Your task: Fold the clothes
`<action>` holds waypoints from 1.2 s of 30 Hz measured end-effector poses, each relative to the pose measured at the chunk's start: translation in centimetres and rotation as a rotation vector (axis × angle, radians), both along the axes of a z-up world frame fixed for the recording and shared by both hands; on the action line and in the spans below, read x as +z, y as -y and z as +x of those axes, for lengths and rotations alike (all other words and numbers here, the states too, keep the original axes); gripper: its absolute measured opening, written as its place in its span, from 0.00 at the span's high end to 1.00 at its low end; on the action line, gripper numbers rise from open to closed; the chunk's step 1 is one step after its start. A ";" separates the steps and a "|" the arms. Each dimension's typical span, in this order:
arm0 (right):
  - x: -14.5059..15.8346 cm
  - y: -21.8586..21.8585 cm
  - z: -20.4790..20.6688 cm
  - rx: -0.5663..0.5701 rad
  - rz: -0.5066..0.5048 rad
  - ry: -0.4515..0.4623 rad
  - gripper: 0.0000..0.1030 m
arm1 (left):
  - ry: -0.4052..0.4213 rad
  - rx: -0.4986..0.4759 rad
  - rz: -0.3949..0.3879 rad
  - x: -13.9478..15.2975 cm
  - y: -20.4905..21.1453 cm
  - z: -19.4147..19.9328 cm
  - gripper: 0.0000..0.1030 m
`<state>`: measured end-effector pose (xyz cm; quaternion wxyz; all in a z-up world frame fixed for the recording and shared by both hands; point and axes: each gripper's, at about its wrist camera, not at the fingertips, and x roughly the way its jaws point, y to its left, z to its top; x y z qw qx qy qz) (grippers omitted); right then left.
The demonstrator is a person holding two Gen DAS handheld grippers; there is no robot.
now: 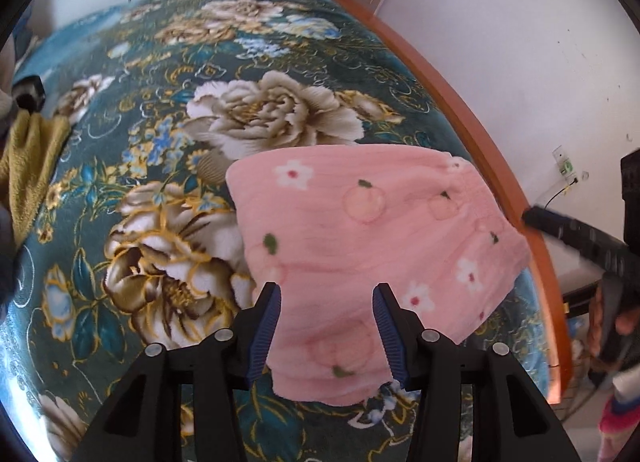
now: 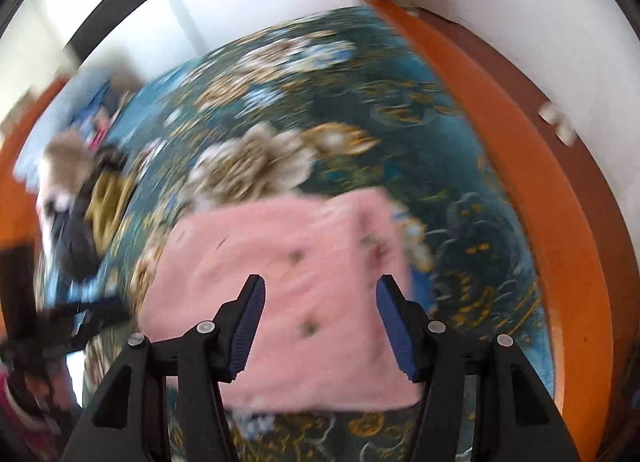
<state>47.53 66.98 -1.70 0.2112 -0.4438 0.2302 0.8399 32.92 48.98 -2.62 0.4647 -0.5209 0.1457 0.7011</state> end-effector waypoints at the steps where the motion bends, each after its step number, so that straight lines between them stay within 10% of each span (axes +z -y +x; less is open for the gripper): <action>1: -0.5 1.0 -0.1 0.039 0.014 0.008 0.43 | -0.014 -0.007 -0.009 -0.2 0.2 0.5 0.50; 13: -8.2 -0.9 4.7 -0.183 -0.090 0.025 0.42 | -0.006 -0.037 -0.120 -5.2 0.0 1.6 0.45; 28: -1.7 1.9 3.5 -0.103 0.042 -0.036 0.42 | -0.012 -0.043 -0.115 -5.3 0.3 2.0 0.42; 36: -6.3 0.4 2.8 -0.142 -0.059 0.019 0.42 | 0.006 -0.046 -0.122 -6.0 0.4 2.4 0.39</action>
